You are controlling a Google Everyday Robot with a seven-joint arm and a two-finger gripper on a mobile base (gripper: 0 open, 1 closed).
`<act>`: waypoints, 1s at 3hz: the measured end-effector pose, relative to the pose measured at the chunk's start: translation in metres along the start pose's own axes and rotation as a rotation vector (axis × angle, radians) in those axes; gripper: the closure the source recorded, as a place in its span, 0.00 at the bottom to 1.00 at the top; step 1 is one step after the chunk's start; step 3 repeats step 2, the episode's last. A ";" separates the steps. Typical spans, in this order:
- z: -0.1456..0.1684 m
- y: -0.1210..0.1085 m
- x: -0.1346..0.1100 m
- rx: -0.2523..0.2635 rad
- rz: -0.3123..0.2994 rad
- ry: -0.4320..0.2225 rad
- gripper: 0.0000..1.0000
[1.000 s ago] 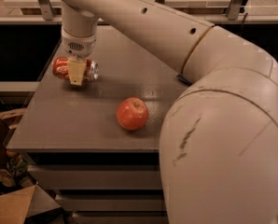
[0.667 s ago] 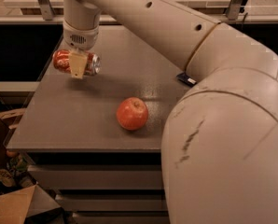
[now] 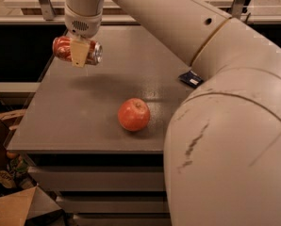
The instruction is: Pick coke can
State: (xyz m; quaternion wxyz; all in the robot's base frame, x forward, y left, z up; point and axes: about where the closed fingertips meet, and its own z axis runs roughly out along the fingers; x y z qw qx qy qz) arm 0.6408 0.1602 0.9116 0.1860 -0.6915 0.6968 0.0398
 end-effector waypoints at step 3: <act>-0.006 -0.002 -0.004 -0.003 -0.004 -0.019 1.00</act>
Offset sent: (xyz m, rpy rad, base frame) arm -0.0003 -0.0009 0.0128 0.0305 0.0085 0.0123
